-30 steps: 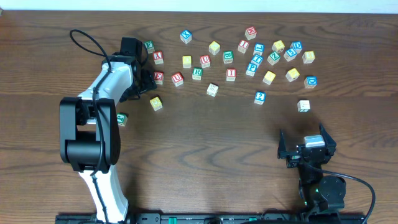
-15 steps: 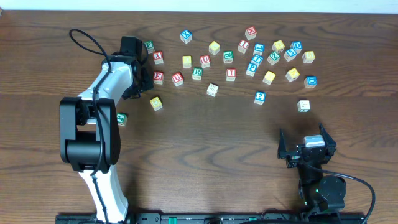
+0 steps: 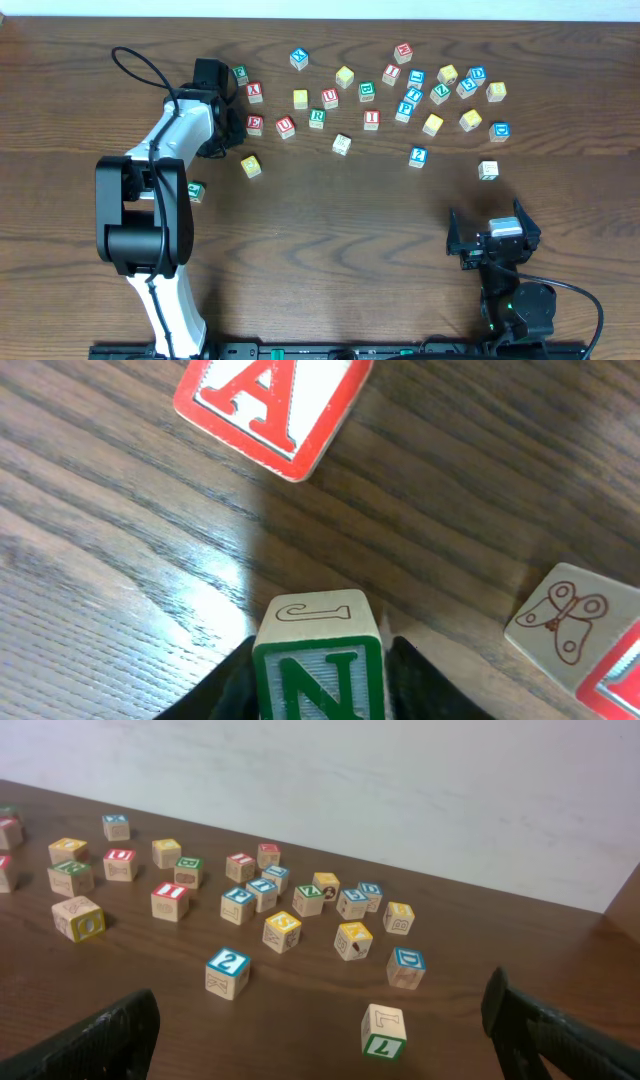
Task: Spell out NEURIPS
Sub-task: 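Lower the left gripper and close it on the green N block, then lift the N block and carry it toward the open table area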
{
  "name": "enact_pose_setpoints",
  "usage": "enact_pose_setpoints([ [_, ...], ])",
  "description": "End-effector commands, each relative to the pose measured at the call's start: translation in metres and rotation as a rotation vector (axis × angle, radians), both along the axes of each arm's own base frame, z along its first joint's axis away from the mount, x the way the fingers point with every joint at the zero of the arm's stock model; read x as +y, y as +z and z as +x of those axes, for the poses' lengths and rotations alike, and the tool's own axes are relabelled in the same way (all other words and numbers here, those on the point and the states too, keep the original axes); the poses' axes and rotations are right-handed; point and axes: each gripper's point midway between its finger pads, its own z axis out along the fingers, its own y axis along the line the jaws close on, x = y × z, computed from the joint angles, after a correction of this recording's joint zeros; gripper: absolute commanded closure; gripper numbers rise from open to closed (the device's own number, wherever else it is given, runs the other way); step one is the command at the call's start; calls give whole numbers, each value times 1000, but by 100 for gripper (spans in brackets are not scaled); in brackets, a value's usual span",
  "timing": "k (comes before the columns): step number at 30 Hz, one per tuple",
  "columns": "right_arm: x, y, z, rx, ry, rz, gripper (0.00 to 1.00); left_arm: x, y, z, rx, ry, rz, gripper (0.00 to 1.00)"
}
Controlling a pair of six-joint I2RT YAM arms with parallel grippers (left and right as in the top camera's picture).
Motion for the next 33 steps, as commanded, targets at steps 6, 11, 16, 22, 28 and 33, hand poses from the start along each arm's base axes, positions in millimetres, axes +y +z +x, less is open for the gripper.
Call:
enact_pose_setpoints([
  [6,-2,-1,0,0,-8,-7,1,3,-5,0,10,3,3,76],
  [11,-2,-1,0,0,-8,-7,1,3,-5,0,10,3,4,81],
  [16,-2,-1,0,0,-8,-7,1,2,-1,0,5,-23,7,81],
  [22,-2,-1,0,0,-8,-7,1,2,14,1,-21,-23,6,81],
  [28,-2,-1,0,0,-8,-7,1,2,36,1,-56,-31,7,85],
  [33,-2,-1,0,0,-8,-7,1,2,59,-2,-88,-44,9,86],
])
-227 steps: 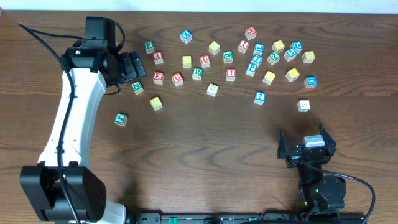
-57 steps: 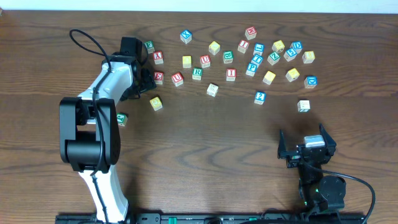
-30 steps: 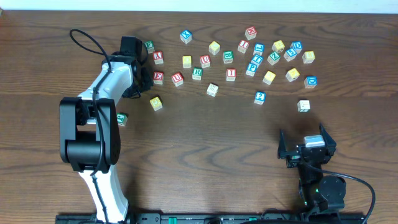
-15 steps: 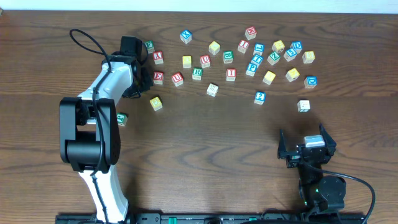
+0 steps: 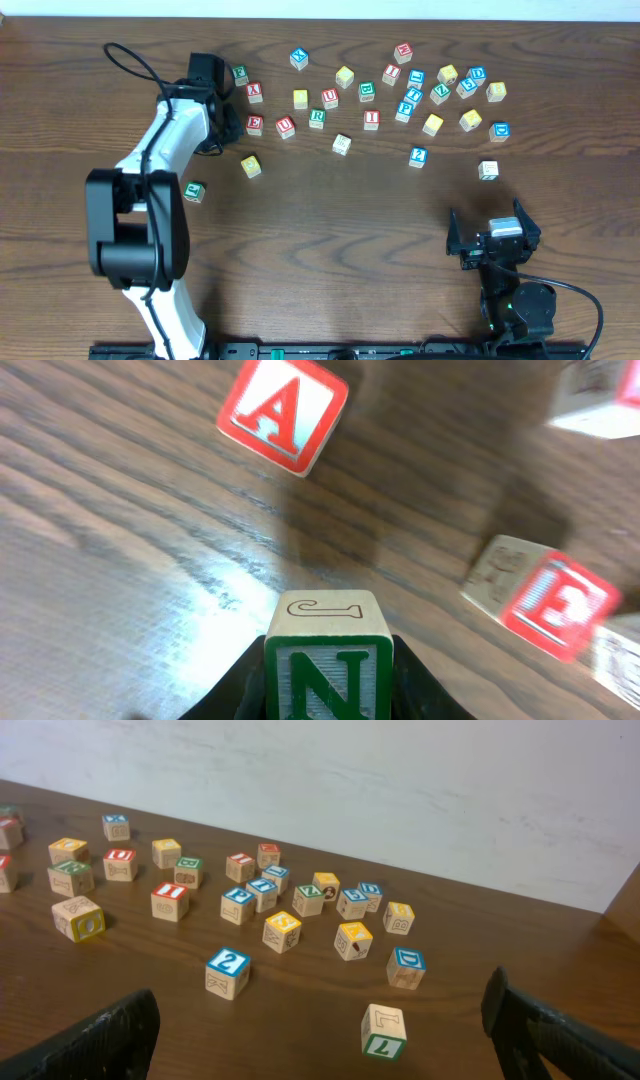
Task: Spell out NEURIPS
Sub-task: 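Lift the N block and carry it toward the open table area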
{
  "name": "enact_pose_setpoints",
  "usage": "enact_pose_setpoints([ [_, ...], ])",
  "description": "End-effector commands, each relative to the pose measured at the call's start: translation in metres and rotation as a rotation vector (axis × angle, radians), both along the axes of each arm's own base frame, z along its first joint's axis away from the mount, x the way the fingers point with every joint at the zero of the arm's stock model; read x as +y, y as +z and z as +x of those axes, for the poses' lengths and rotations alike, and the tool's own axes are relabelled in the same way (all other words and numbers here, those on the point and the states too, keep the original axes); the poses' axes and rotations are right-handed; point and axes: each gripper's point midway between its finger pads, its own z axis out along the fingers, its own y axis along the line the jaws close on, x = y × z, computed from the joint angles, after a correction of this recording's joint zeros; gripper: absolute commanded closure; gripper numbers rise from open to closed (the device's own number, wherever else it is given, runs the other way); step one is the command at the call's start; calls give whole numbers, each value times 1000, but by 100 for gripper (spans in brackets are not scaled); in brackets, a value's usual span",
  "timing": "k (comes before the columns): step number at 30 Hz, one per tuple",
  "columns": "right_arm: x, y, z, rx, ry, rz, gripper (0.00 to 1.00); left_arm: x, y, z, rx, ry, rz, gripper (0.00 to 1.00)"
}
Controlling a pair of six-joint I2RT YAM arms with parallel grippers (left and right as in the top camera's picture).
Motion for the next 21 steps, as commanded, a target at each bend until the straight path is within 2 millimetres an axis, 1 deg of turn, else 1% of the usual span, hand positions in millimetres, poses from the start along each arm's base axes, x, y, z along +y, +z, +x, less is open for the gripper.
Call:
enact_pose_setpoints([
  [1,-2,-1,0,0,-8,-7,1,3,29,0,-50,-17,7,88],
  [4,-2,-1,0,0,-8,-7,1,2,45,-6,-66,-28,9,92],
  [8,-2,-1,0,0,-8,-7,1,-1,64,-15,-76,-69,20,92],
  [13,-2,-1,0,0,-8,-7,1,-10,88,-33,-76,-128,31,92],
  [15,-2,-1,0,0,-8,-7,1,-18,96,-42,-72,-167,27,92],
  [17,-2,-1,0,0,-8,-7,1,-31,104,-51,-68,-222,-2,92],
  [21,-2,-1,0,0,-8,-7,1,-48,116,-67,-70,-271,-24,92],
])
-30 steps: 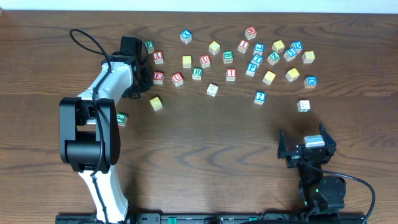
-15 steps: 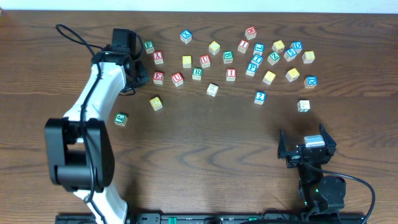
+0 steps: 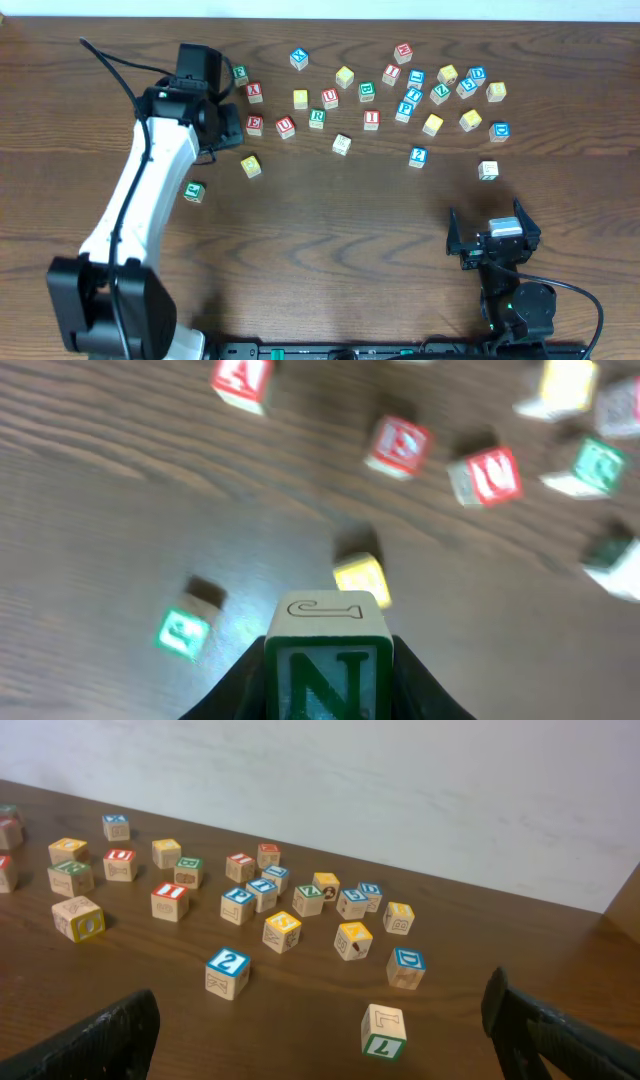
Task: Spell out NEURIPS
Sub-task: 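Lift the N block and carry it toward the open table area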
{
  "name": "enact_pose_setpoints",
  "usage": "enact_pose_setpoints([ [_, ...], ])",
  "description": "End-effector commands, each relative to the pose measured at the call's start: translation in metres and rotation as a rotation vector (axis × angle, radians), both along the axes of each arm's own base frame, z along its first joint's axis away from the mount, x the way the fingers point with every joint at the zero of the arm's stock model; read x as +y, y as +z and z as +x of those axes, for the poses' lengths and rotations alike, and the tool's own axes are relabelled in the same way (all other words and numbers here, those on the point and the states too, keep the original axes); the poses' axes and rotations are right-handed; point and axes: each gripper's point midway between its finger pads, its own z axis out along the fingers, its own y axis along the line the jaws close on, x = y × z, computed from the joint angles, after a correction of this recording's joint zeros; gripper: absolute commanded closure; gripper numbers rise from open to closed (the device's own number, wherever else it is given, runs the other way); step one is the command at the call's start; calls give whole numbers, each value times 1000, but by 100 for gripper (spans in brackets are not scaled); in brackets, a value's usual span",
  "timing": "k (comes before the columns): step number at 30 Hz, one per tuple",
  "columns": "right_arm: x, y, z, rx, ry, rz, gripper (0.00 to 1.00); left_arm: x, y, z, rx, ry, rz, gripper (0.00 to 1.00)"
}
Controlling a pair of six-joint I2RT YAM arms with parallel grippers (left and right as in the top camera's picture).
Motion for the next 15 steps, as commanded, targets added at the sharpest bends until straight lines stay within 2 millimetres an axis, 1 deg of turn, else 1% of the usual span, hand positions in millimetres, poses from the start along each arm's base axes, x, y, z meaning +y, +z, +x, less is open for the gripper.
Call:
enact_pose_setpoints([
  [1,-2,-1,0,0,-8,-7,1,-17,12,-13,-11,-76,-21,92],
  [3,-2,-1,0,0,-8,-7,1,-23,11,-22,1,-98,-19,92],
  [6,-2,-1,0,0,-8,-7,1,-30,1,-35,32,-121,-14,92],
  [9,-2,-1,0,0,-8,-7,1,-33,-16,-47,76,-119,-13,92],
  [11,-2,-1,0,0,-8,-7,1,-36,-28,-52,90,-123,-15,92],
  [15,-2,-1,0,0,-7,-7,1,-46,-45,-59,102,-137,-22,92],
])
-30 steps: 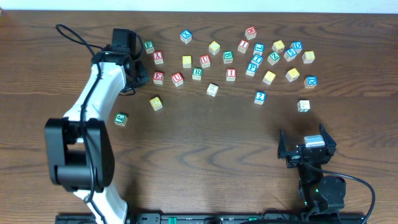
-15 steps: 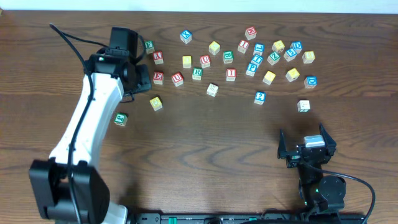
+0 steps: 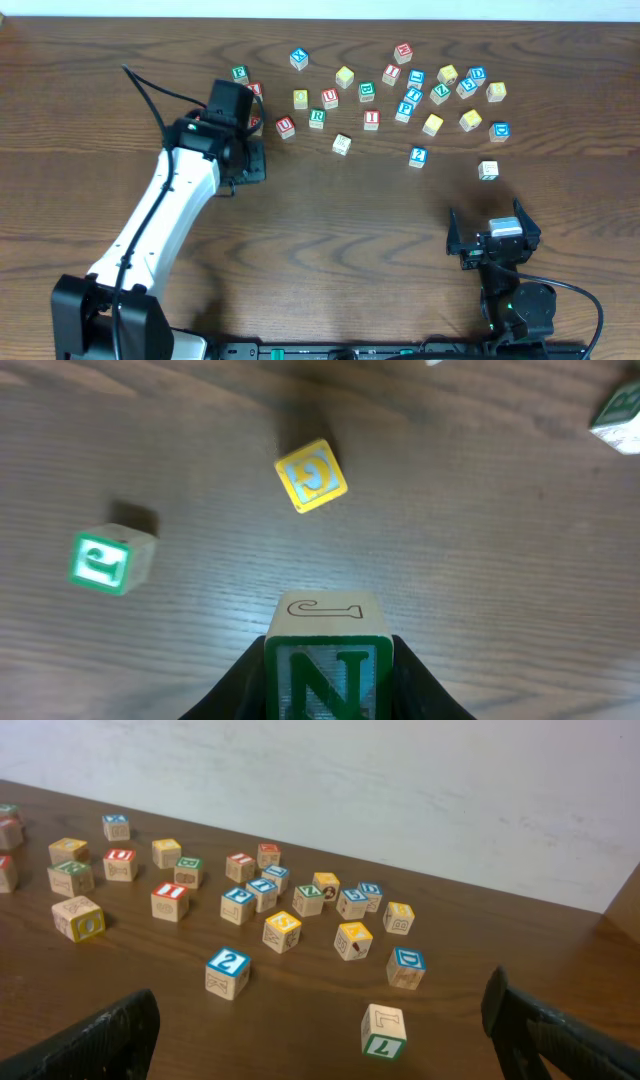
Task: Spell out NEURIPS
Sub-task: 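Lift the N block and carry it toward the open table area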
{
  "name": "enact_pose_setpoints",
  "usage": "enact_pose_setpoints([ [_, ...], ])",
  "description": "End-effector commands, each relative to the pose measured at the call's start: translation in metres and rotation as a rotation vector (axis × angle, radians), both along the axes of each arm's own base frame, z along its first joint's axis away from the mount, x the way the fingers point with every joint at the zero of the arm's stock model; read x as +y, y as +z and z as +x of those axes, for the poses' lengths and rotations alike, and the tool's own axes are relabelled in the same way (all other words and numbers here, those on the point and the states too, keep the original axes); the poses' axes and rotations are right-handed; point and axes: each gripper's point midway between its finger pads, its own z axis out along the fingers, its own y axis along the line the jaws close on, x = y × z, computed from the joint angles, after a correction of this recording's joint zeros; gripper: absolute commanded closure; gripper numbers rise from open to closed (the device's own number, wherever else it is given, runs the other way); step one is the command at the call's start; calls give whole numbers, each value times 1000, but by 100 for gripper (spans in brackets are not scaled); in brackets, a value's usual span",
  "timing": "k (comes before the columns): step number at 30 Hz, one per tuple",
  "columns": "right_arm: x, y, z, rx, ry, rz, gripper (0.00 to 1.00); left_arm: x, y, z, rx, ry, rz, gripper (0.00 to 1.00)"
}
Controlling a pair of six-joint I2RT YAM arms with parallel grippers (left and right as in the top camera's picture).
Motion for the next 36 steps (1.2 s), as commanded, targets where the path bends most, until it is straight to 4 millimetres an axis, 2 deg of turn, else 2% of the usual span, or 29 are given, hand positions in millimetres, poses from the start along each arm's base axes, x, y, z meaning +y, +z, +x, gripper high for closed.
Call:
enact_pose_setpoints([
  [1,-2,-1,0,0,-8,-7,1,-11,-11,-9,14,-11,-13,92],
  [10,-2,-1,0,0,-8,-7,1,-31,-38,-20,13,-46,-22,92],
  [20,-2,-1,0,0,-8,-7,1,-34,-47,-9,-21,-46,-30,91],
  [30,-2,-1,0,0,-8,-7,1,-34,-92,-9,77,-38,6,91],
  [36,-2,-1,0,0,-8,-7,1,-35,-92,-7,68,-38,3,91],
])
